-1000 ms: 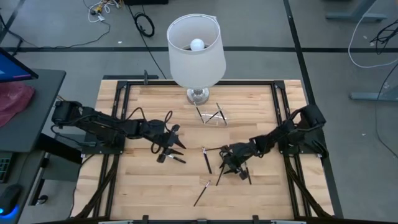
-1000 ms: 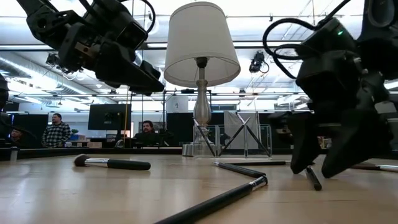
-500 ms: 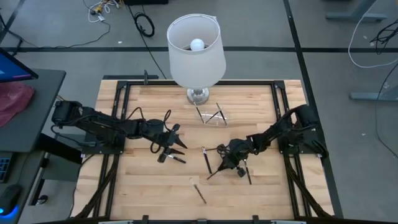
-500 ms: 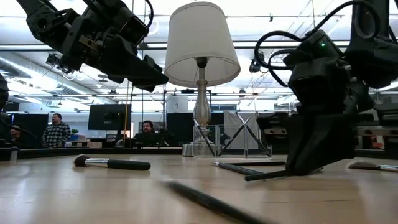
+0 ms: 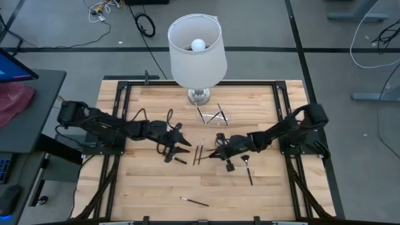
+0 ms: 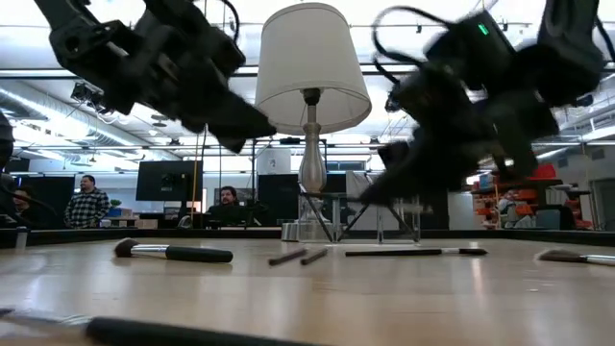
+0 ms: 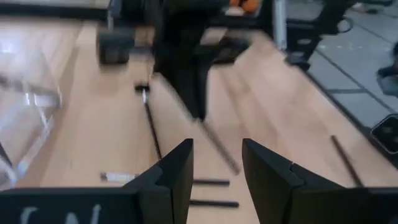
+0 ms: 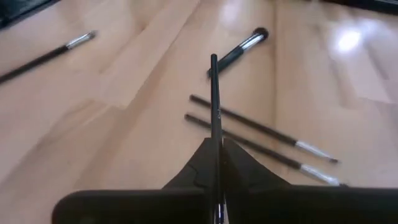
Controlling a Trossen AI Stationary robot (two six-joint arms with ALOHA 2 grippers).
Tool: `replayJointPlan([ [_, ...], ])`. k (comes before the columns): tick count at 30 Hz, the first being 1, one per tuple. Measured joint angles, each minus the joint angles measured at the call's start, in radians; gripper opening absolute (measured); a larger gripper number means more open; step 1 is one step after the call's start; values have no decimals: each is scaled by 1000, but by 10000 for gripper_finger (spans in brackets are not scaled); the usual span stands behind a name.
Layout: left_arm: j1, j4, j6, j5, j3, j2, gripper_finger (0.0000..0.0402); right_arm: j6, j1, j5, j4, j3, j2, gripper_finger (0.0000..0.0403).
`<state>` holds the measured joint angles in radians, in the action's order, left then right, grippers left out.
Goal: Put items in baskets/containers
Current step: Put the black eyeshadow brush into the transparent organizer
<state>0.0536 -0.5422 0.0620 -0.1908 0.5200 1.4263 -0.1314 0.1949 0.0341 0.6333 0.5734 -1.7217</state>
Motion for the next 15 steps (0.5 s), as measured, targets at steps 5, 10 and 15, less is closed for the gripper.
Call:
replayJointPlan([
  [5, -2, 2, -20, 73, 65, 91, 140, -34, 5, -110, -668, 259, 61, 7],
  [10, -2, 39, -69, 76, 184, 174, 140, -99, 4, -247, -1005, 486, 49, 7],
  [15, -1, 155, -78, 142, 267, 227, 140, -161, 5, -299, -1117, 602, 50, 7],
])
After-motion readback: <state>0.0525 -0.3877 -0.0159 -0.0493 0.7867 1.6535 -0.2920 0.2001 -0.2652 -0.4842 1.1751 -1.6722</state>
